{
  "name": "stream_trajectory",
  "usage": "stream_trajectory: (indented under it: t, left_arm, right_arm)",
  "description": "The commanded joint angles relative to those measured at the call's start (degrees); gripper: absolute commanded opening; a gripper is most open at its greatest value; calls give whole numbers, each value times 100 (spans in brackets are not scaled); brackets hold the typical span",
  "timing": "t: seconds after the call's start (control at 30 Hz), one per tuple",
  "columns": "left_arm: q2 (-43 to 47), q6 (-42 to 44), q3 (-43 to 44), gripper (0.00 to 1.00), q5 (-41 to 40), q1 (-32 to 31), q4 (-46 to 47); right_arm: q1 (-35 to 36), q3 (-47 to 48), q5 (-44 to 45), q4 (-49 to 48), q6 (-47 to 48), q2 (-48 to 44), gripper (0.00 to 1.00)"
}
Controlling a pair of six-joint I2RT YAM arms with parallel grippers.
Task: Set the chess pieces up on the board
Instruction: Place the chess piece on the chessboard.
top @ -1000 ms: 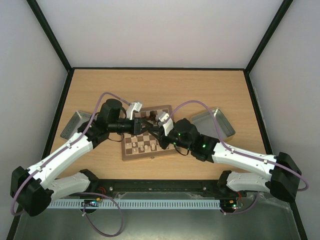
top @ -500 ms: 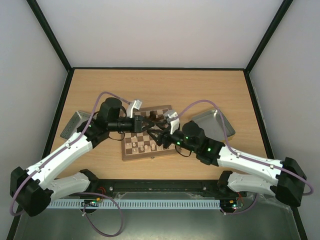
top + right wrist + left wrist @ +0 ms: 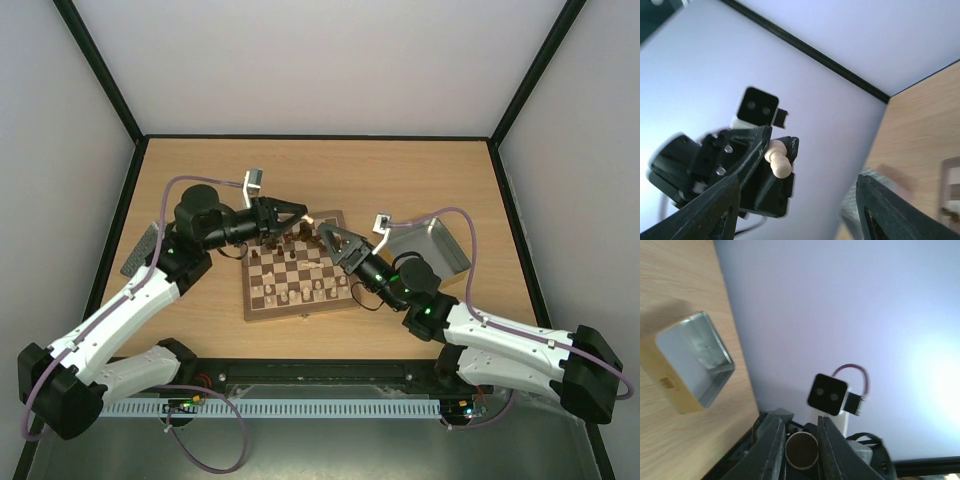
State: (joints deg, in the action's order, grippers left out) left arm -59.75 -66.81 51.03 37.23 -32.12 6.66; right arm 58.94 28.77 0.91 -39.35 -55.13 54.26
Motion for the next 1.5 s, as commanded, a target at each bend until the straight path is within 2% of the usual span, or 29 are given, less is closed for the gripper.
stream_trajectory:
  t: [0.0, 0.2, 0.33, 0.67, 0.73, 0.87, 1.17, 1.3, 1.47]
  left_arm:
    - [75, -1043, -174, 16, 170, 41, 1067]
    - [49, -1203, -215, 16, 222, 49, 1261]
    - [34, -1258, -233, 17, 281, 50, 1330]
    - [59, -1362, -386, 17, 323, 57, 1446]
    - [73, -1355, -404, 17, 320, 65, 1436]
    - [82, -1356, -425, 17, 304, 82, 1420]
    - [95, -1331, -463, 17, 267, 109, 1385]
    - [133, -1331, -483, 17, 243, 111, 1374]
    - [148, -1326, -501, 17, 241, 118, 1356]
  right_arm:
    - [8, 230, 301, -651, -975, -10, 58]
    - [-12, 649, -194, -694, -1096, 350, 36]
    - [-35, 878, -546, -812, -1206, 641, 33]
    - [-67, 933, -465, -782, -1307, 756, 12]
    - [-68, 905, -401, -727, -1295, 724, 12]
    - [-75, 797, -258, -714, -1315, 628, 23]
    - [-75, 732, -160, -679, -1367, 553, 18]
    - [-75, 660, -52, -645, -1435, 507, 27]
    - [-75, 651, -51, -623, -1456, 504, 18]
